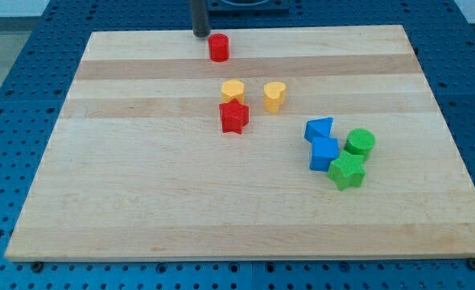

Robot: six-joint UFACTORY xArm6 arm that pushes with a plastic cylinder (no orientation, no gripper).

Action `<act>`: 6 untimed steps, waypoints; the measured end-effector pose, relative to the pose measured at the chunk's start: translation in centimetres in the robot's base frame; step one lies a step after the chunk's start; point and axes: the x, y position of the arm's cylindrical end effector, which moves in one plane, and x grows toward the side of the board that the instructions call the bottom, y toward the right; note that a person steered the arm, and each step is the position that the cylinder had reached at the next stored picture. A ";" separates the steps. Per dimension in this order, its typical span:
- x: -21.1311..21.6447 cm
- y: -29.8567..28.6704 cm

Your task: Push red circle a bit down

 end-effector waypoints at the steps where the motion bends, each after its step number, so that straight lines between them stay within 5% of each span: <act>1: 0.6 2.2; 3: 4.3 3.7; 6: 4.0 3.0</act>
